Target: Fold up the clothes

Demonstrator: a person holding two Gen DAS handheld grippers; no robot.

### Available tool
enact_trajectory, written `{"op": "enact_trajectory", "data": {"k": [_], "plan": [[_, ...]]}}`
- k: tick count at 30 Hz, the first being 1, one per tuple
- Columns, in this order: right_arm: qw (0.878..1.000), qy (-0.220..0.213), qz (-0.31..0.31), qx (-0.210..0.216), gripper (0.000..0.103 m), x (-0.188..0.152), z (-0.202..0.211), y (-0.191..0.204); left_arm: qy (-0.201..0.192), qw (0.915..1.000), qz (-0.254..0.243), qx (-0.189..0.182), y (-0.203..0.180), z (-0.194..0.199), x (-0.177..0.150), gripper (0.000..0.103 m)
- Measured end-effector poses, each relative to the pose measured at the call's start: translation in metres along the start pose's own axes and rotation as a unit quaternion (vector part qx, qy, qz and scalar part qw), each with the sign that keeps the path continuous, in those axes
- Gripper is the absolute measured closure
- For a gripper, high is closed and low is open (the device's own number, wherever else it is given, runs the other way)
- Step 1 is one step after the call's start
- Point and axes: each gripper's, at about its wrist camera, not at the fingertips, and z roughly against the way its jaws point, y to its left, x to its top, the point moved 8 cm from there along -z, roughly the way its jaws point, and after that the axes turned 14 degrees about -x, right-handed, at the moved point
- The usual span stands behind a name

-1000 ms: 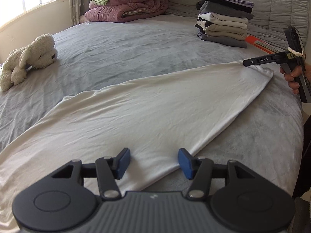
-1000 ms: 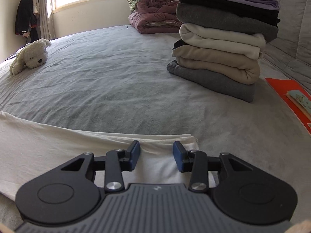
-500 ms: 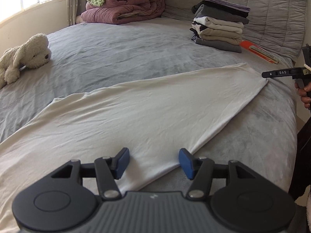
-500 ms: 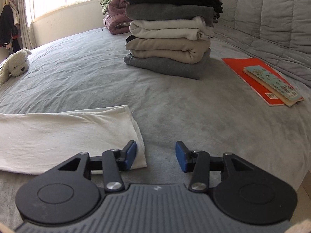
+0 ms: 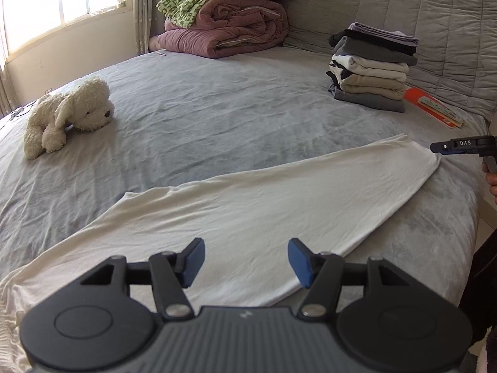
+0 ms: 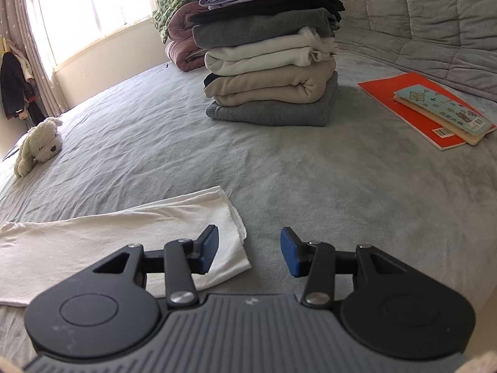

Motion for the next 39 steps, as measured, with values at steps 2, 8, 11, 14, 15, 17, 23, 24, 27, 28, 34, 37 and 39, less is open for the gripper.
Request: {"op": "enact_trajectory", "data": {"k": [2, 8, 11, 14, 15, 17, 23, 24, 27, 28, 34, 37, 39], "plan": [[1.0, 0.006, 0.005, -0.004, 0.057, -0.004, -0.004, 0.003, -0.017, 0.9998, 0.009, -0.008, -0.001, 0.001, 0.0, 0.038], [0.999, -0.001, 0.046, -0.028, 0.052, -0.013, -0.009, 0.017, -0.019, 0.9988, 0.045, -0.003, 0.005, -0.013, -0.01, 0.037], [0.998, -0.009, 0.053, -0.04, 0.052, -0.017, -0.01, 0.022, -0.02, 0.9976, 0.066, -0.001, 0.008, -0.018, -0.013, 0.036], [0.997, -0.012, 0.06, -0.04, 0.06, -0.017, -0.011, 0.029, -0.023, 0.9922, 0.122, -0.01, 0.018, -0.02, -0.008, 0.034], [0.997, -0.011, 0.062, -0.039, 0.064, -0.016, -0.011, 0.032, -0.026, 0.9892, 0.143, -0.017, 0.021, -0.021, -0.006, 0.034], [0.997, -0.008, 0.067, -0.036, 0.071, -0.015, -0.012, 0.037, -0.034, 0.9812, 0.186, -0.038, 0.027, -0.024, -0.003, 0.034], [0.998, -0.009, 0.046, -0.028, 0.094, -0.01, -0.011, 0.049, -0.039, 0.962, 0.257, -0.083, 0.033, -0.035, 0.008, 0.034], [0.999, -0.01, 0.041, -0.024, 0.095, -0.008, -0.01, 0.052, -0.039, 0.9599, 0.263, -0.089, 0.032, -0.037, 0.009, 0.034], [0.999, -0.014, 0.031, -0.002, 0.095, 0.0, -0.003, 0.064, -0.038, 0.954, 0.277, -0.108, 0.028, -0.042, 0.013, 0.034], [0.999, -0.017, 0.032, 0.007, 0.095, 0.002, 0.0, 0.071, -0.038, 0.9519, 0.282, -0.114, 0.027, -0.044, 0.014, 0.034], [0.994, -0.029, 0.069, 0.078, 0.095, 0.009, 0.024, 0.128, -0.032, 0.9357, 0.308, -0.168, 0.013, -0.059, 0.016, 0.036], [0.987, -0.03, 0.101, 0.117, 0.095, 0.005, 0.034, 0.162, -0.027, 0.9248, 0.324, -0.198, 0.006, -0.07, 0.017, 0.042], [0.983, -0.027, 0.12, 0.14, 0.095, 0.0, 0.039, 0.181, -0.025, 0.9165, 0.336, -0.216, 0.001, -0.078, 0.017, 0.048]]}}
